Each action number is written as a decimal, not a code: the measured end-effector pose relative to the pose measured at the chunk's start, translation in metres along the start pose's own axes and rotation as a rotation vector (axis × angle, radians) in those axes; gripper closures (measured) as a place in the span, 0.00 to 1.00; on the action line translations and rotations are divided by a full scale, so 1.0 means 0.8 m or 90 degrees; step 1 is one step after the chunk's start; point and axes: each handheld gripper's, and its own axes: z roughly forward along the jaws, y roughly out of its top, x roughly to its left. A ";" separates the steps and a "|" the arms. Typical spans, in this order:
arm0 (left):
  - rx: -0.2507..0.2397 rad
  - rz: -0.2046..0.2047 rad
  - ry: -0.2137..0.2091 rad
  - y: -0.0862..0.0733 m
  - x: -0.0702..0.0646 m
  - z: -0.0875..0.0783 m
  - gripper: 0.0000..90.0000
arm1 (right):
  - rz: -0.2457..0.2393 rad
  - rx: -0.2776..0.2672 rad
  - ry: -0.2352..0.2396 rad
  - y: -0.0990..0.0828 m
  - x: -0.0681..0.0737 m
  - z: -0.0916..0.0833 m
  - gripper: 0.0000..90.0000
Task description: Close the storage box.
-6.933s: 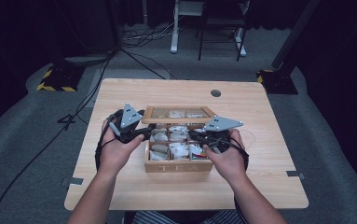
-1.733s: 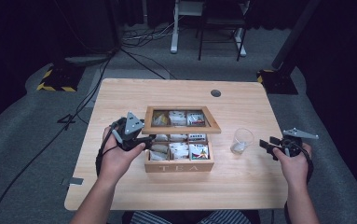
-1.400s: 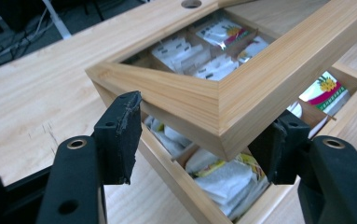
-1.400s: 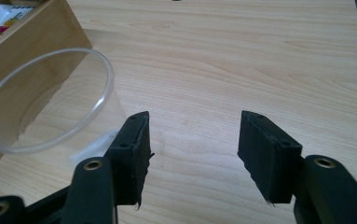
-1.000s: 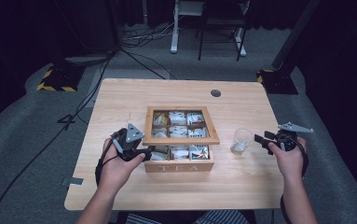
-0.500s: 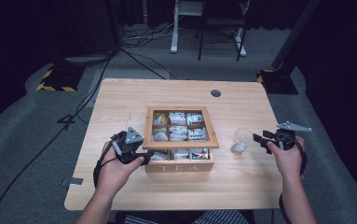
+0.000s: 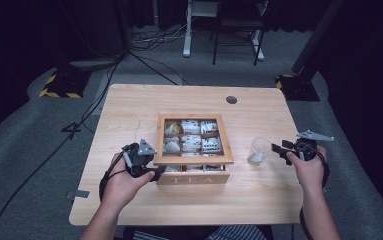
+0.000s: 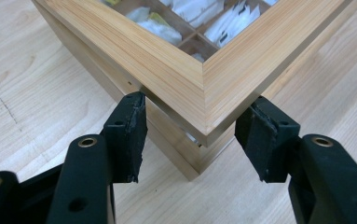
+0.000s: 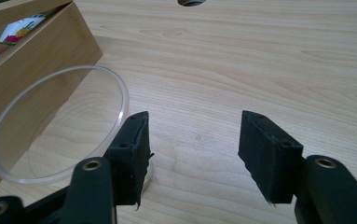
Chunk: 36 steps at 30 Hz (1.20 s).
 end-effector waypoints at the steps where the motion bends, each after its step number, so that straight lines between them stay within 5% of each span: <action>1: 0.007 0.004 0.000 0.000 0.000 0.001 0.49 | -0.001 0.001 0.000 0.000 0.000 0.000 0.49; 14: 0.056 0.025 -0.004 -0.002 -0.002 0.011 0.48 | -0.004 0.018 0.006 -0.004 0.001 0.007 0.48; 36: 0.106 0.024 -0.017 -0.006 -0.002 0.024 0.47 | -0.005 0.042 0.010 -0.008 0.004 0.016 0.47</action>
